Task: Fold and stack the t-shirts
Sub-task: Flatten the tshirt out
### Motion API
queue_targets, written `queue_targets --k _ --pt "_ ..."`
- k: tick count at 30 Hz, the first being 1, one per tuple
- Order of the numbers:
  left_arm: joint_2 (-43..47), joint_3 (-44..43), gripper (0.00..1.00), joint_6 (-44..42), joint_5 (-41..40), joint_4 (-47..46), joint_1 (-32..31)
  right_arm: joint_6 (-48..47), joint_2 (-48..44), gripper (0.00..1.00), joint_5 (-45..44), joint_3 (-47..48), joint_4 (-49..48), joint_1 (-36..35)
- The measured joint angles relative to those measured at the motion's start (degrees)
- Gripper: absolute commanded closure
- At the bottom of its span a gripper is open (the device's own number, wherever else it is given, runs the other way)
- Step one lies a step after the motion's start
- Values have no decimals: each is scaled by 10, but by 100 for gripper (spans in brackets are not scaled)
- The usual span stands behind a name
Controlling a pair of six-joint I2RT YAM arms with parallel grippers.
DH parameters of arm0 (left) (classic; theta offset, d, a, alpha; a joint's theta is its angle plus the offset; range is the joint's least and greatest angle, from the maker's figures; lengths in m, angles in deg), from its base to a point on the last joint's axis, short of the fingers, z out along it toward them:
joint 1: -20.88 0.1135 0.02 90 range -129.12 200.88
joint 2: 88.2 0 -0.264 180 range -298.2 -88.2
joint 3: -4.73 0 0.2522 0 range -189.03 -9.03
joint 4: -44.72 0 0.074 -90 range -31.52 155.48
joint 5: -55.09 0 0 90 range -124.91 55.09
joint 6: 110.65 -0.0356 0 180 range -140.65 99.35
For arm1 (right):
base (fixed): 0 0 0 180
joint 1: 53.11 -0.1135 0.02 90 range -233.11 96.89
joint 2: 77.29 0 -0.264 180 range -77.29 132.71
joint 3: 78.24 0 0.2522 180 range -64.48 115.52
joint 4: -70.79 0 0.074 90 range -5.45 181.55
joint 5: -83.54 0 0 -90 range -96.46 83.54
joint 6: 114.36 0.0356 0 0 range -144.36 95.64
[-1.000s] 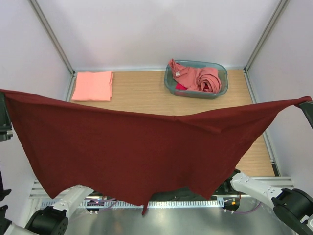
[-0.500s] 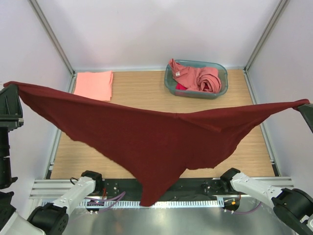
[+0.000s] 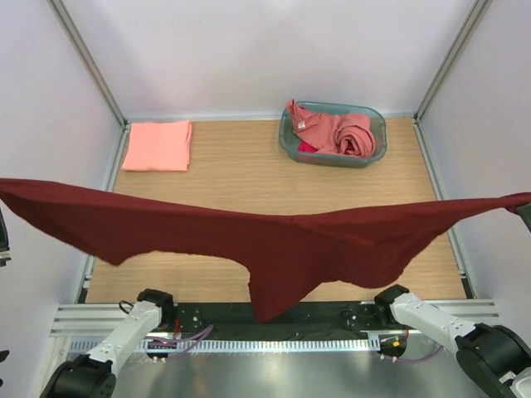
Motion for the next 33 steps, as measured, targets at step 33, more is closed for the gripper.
queue_targets --k 33 --pt "-171 -87 99 -73 -8 -307 -18 -356 213 99 -212 53 -283 30"
